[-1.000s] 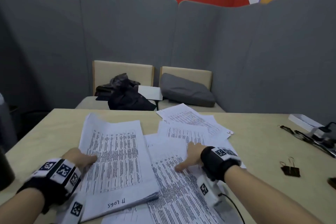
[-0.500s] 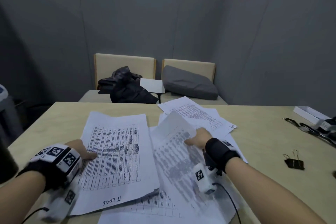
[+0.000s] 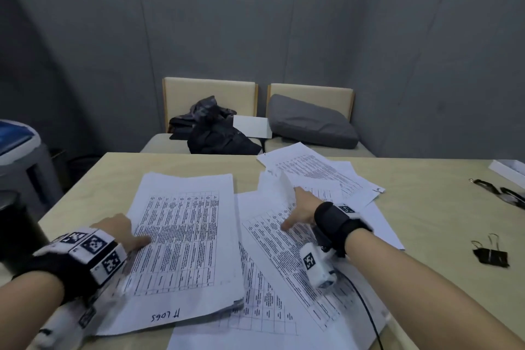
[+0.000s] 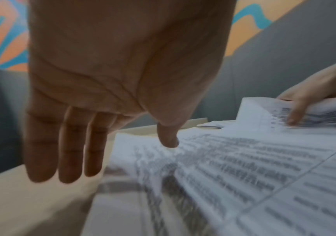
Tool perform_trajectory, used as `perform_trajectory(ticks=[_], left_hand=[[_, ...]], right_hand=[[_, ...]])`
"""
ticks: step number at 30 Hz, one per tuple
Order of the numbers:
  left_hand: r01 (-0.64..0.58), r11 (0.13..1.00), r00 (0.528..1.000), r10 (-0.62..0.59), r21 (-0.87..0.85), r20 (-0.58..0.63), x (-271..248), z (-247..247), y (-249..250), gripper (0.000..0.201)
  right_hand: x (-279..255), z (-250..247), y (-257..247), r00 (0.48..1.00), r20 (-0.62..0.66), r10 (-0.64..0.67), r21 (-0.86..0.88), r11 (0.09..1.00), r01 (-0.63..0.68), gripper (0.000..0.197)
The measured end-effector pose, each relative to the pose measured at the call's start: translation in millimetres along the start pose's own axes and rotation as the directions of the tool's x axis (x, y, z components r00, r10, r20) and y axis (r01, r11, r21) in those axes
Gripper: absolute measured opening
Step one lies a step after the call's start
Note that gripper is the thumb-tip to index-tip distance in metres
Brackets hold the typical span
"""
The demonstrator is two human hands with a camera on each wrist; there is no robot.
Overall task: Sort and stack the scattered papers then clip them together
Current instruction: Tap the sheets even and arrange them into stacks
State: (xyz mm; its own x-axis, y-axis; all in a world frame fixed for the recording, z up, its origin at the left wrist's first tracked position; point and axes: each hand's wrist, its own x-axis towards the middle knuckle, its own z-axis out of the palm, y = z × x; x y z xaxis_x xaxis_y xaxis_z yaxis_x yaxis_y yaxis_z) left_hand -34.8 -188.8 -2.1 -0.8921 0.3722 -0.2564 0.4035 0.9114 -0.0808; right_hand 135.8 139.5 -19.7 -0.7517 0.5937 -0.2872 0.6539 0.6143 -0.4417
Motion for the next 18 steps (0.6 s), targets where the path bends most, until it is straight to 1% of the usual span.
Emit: perform_trajectory(ticks=[1,2,3,5,6,8,10,11,12,13,14,16,17,18], left_hand=[[0.006,1.000,1.000,-0.006,-0.009,-0.012,-2,-2,2,0.057],[0.007,1.000,0.999,-0.007,-0.014,-0.033,-4,-6,5,0.066],[-0.012,1.000,0.998,0.010,-0.027,-0.067,-6,-11,9,0.072],[-0.118,0.991,0.981,0.107,-0.060,-0.163,-10,-22,22,0.069],[-0.187,0.979,0.967,0.170,-0.076,-0.189,-10,-27,32,0.066],[-0.331,0.931,0.934,0.299,-0.158,-0.195,-14,-33,60,0.063],[-0.424,0.866,0.903,0.379,-0.266,-0.204,-20,-35,92,0.064],[-0.452,0.833,0.891,0.408,-0.318,-0.197,-22,-35,107,0.068],[-0.461,0.804,0.887,0.425,-0.376,-0.179,-25,-35,121,0.076],[-0.469,0.763,0.881,0.442,-0.445,-0.170,-25,-34,133,0.085],[-0.468,0.714,0.875,0.458,-0.521,-0.158,-23,-33,144,0.094],[-0.479,0.568,0.841,0.515,-0.669,-0.165,-19,-34,162,0.108],[-0.475,0.478,0.826,0.532,-0.739,-0.187,-18,-36,168,0.107],[-0.460,0.382,0.820,0.529,-0.801,-0.218,-18,-38,174,0.097]], right_hand=[[1,-3,0,1.000,0.008,0.006,0.060,0.998,-0.006,0.086],[3,-7,3,1.000,0.007,0.015,0.103,0.995,-0.016,0.073],[1,-13,6,1.000,0.003,0.028,0.125,0.992,-0.028,0.059],[-5,-27,16,0.999,-0.027,0.042,0.164,0.986,-0.037,0.037],[-9,-35,21,0.995,-0.080,0.055,0.196,0.980,-0.038,0.029],[-17,-55,34,0.969,-0.223,0.110,0.287,0.957,-0.043,0.020],[-26,-78,46,0.922,-0.354,0.157,0.398,0.917,-0.003,0.015],[-34,-91,49,0.909,-0.384,0.161,0.461,0.886,0.038,0.016],[-44,-104,52,0.909,-0.386,0.156,0.538,0.839,0.084,0.022],[-56,-117,52,0.925,-0.360,0.126,0.616,0.776,0.134,0.027],[-67,-128,51,0.943,-0.327,0.064,0.682,0.706,0.189,0.029],[-87,-144,45,0.962,-0.262,-0.075,0.759,0.600,0.254,0.029],[-94,-149,41,0.962,-0.241,-0.126,0.777,0.570,0.269,0.030],[-96,-151,38,0.959,-0.241,-0.152,0.791,0.542,0.285,0.030]])
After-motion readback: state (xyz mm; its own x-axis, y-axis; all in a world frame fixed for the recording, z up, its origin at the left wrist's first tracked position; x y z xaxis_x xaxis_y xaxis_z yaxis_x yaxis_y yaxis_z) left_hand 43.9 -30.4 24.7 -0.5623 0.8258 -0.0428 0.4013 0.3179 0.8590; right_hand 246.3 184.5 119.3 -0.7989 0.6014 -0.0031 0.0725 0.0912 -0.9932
